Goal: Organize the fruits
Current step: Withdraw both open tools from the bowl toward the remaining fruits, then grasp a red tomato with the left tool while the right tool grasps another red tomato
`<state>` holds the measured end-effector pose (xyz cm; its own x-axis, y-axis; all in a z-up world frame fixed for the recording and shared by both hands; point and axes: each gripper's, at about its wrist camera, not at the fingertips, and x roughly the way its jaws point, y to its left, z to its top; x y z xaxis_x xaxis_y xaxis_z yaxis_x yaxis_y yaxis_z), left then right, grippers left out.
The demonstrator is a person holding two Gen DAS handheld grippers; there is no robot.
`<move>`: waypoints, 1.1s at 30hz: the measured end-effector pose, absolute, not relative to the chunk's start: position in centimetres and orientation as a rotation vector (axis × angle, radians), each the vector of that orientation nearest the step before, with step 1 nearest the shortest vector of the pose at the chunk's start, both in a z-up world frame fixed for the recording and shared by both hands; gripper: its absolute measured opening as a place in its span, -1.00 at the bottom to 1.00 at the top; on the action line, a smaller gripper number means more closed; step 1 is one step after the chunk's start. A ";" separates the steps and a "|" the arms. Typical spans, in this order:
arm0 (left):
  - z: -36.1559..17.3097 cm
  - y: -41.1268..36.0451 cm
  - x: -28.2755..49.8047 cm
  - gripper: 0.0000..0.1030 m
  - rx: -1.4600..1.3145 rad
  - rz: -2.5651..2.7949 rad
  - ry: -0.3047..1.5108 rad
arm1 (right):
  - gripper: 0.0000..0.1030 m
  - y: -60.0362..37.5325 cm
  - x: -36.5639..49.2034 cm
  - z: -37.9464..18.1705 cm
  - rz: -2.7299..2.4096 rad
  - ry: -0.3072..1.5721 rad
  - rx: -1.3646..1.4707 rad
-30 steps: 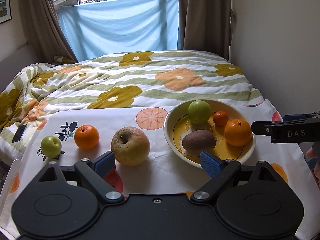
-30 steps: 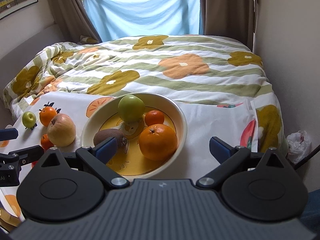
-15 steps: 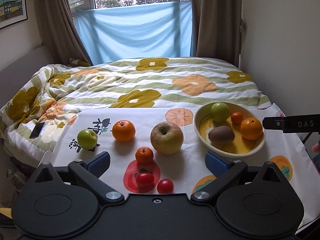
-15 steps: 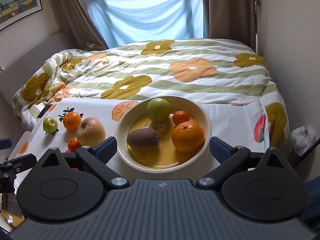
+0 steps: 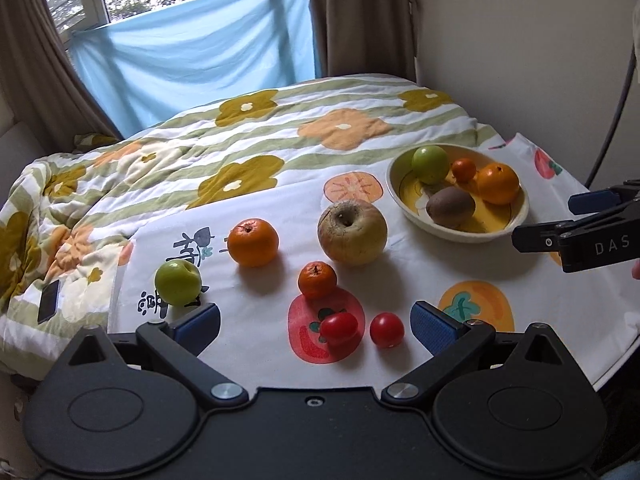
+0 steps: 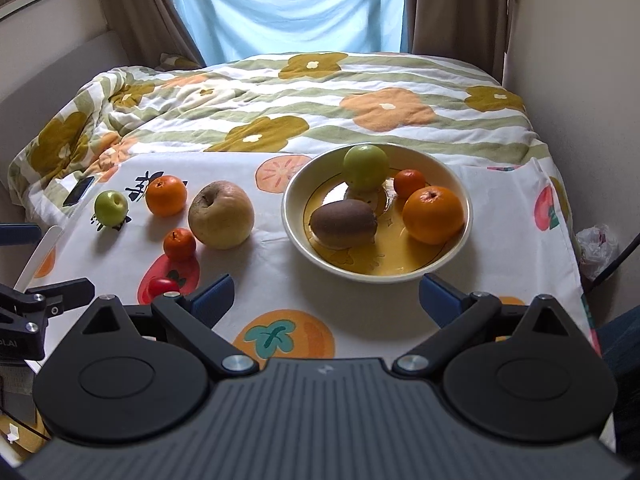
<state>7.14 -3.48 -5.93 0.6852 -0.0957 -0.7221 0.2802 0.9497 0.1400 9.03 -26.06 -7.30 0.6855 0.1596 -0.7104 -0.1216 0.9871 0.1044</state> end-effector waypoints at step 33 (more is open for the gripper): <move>-15.3 -1.5 14.4 0.07 0.500 -0.792 0.859 | 1.00 -17.5 8.3 -14.7 -0.061 0.913 0.279</move>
